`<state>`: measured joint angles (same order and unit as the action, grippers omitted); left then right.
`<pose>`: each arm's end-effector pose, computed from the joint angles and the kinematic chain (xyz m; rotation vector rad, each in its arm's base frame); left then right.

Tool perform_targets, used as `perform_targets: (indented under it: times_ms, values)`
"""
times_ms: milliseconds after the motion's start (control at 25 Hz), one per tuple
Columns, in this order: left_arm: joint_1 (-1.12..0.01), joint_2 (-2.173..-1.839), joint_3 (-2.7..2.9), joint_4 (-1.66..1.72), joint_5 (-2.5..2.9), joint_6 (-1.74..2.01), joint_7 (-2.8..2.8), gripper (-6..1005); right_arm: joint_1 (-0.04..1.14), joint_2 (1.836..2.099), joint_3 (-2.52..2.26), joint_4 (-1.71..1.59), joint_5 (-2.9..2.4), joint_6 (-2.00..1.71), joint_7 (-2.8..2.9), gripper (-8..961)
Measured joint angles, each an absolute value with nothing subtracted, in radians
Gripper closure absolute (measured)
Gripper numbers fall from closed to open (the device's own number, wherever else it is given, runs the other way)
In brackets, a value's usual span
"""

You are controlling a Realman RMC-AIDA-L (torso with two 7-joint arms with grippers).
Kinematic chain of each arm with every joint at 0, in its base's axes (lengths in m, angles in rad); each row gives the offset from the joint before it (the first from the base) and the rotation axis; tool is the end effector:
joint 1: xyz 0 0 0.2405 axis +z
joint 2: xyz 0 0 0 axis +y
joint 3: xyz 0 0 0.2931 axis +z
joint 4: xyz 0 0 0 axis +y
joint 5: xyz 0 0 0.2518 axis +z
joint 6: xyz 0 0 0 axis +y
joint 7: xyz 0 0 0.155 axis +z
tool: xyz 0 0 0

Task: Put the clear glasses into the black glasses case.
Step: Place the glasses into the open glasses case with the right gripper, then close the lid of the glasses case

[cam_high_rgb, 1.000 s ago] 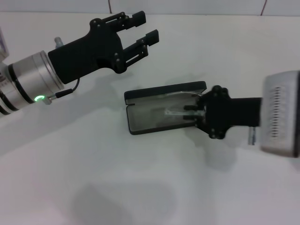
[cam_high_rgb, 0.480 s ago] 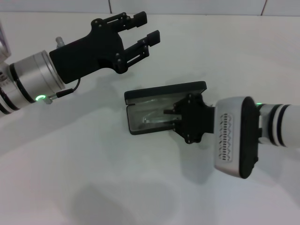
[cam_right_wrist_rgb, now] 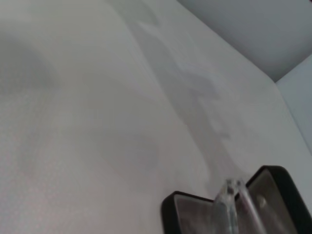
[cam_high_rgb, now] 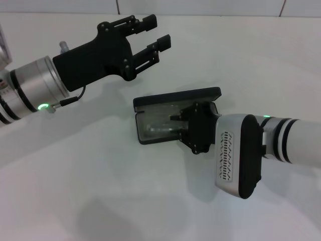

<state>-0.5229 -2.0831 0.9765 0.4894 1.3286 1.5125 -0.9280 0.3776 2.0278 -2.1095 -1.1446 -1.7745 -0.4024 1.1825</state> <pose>-0.2598 0.3954 -0.0401 -2.4213 -0.1656 -1.1395 0.1936 0.3709 -0.1745 -2.5344 -0.6548 -0.0231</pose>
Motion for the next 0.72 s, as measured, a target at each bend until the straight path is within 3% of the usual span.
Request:
perform_targets:
  times_ms: [400, 720]
  values:
    - [-0.511, -2.077, 0.977, 0.489, 1.33, 1.513, -0.93, 503, 0.305, 2.017, -2.05, -1.217, -1.764, -0.472, 1.197, 729]
    - [-0.527, -2.075, 0.98, 0.486, 1.361, 1.437, -0.956, 503, 0.268, 2.017, -1.653, -1.253, -1.747, -1.089, 1.265, 725]
